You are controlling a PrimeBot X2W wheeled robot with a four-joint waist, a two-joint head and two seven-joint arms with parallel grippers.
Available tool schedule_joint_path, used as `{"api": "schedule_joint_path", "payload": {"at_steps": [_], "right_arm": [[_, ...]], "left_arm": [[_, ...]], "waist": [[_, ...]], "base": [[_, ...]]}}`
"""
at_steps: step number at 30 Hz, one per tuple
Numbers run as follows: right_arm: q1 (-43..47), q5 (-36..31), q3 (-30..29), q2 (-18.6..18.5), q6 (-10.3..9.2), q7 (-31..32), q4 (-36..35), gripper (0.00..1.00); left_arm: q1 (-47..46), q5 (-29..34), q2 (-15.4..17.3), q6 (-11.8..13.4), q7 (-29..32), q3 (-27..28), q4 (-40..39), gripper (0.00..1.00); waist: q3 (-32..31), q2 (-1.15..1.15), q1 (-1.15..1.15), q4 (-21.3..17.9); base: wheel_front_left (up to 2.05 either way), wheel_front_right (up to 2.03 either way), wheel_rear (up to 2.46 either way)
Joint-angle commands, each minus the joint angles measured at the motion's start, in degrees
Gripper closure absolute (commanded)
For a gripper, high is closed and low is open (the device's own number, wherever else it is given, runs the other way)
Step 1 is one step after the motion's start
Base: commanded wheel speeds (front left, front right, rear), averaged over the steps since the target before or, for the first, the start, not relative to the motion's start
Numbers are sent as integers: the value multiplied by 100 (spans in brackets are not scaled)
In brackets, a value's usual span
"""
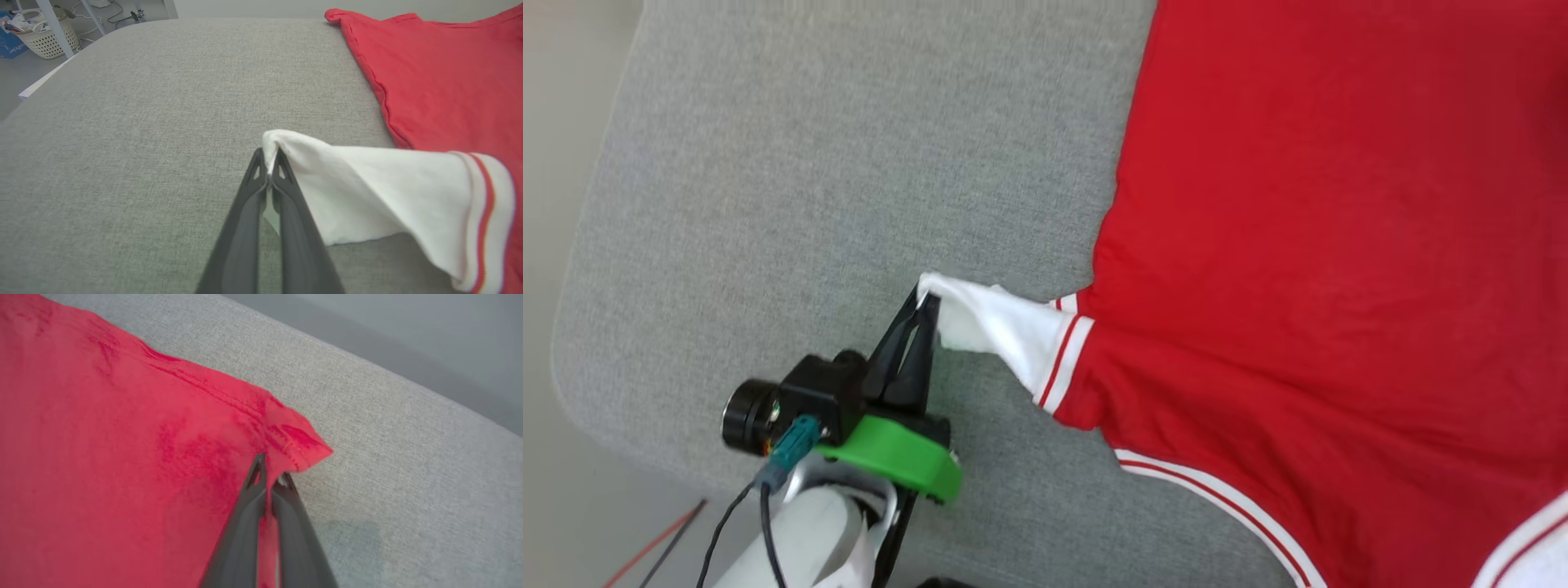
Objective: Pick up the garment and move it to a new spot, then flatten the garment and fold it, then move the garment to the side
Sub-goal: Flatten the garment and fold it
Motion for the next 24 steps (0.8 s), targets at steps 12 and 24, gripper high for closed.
{"api": "schedule_joint_path", "payload": {"at_steps": [12,24], "right_arm": [[2568,1144,121,-1148,-4,-930,-1390,100],[6171,1414,-1197,-661,-4,-1460,-2143,100]], "left_arm": [[958,-209,442,251,-21,379,34,100],[1361,-329,591,402,21,450,-80,100]], "waist": [[-1690,0,-1,-1371],[-1874,0,-1,-1751]], "base": [[0,0,0],[0,0,0]]}}
